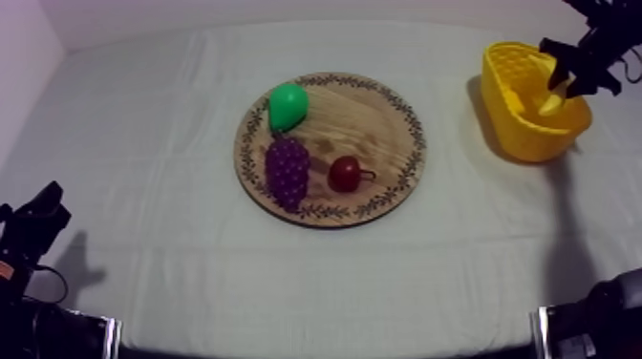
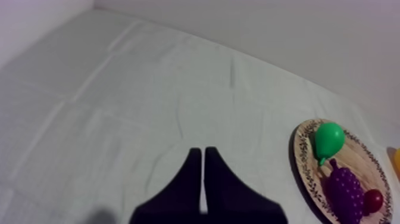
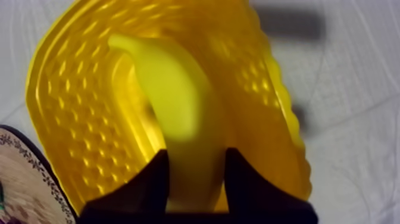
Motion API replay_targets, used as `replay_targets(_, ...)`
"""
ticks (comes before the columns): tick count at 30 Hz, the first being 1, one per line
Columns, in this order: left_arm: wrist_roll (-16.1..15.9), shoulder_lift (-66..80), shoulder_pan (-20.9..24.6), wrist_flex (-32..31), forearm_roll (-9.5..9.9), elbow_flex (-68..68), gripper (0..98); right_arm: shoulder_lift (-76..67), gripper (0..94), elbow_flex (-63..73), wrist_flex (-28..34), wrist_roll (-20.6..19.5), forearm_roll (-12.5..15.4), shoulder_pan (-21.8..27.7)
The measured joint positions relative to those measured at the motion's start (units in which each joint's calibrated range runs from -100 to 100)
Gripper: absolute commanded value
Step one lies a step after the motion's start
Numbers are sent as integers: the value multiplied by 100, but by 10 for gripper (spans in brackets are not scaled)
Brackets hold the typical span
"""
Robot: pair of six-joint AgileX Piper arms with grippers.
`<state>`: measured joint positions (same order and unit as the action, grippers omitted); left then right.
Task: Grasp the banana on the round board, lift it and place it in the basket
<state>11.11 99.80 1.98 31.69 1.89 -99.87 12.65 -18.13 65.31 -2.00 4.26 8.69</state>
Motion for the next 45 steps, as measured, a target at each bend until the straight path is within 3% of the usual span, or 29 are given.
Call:
replay_targets(4, 0, 0, 0, 0, 0, 0, 1, -49, 399, -69, -89, -60, -38, -5)
replay_targets(6, 0, 0, 0, 0, 0, 0, 1, -88, 382, -104, -121, -76, -58, -24)
replay_targets(12, 0, 0, 0, 0, 0, 0, 1, -318, 105, -354, -363, -142, -49, 2)
replay_targets(16, 0, 0, 0, 0, 0, 0, 1, -752, 35, -803, -831, -250, -103, 52)
replay_targets(20, 0, 0, 0, 0, 0, 0, 1, -1412, 16, -1454, -1450, -293, -155, 28)
replay_targets(30, 0, 0, 0, 0, 0, 0, 1, -4025, 7, -3807, -2634, -363, -610, -416)
replay_targets(38, 0, 0, 0, 0, 0, 0, 1, -6474, 6, -5710, -2817, 60, -463, -341)
replay_targets(45, 0, 0, 0, 0, 0, 0, 1, -8144, 6, -6903, -2774, -29, -803, -549)
